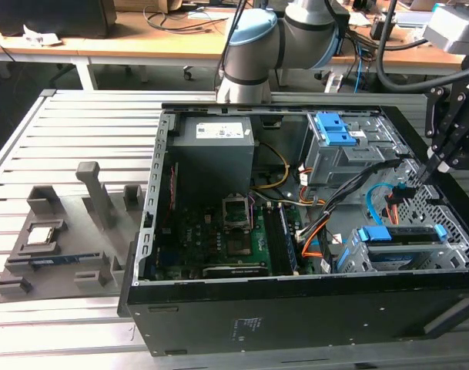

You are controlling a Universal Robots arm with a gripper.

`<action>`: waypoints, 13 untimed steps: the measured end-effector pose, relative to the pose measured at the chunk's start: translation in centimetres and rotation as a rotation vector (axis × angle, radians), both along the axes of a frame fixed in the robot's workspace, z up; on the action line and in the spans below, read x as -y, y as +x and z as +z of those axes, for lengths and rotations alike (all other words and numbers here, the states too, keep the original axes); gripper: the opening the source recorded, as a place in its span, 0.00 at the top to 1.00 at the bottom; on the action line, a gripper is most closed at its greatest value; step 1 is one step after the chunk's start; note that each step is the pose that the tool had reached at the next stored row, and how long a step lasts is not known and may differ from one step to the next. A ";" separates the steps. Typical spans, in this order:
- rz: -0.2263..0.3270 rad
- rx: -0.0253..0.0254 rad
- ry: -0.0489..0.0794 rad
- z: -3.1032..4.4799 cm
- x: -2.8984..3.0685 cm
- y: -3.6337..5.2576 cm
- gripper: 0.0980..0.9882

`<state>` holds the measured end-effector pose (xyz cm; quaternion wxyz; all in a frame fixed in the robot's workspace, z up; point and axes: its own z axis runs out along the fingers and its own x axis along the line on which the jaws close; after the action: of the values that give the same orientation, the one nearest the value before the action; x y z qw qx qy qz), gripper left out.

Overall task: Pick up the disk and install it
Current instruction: 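Insert the first disk wire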

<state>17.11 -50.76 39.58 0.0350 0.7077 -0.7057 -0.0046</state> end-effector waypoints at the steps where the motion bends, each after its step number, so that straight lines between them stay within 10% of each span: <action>1: 0.000 0.0000 0.000 -0.17 -0.09 0.00 0.99; 7: 0.000 -0.0001 -0.011 -1.80 -2.20 0.26 0.99; 13: 0.000 -0.0001 -0.025 -2.70 -2.50 0.54 0.99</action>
<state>17.66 -48.26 36.88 0.0438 0.7072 -0.7056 0.0041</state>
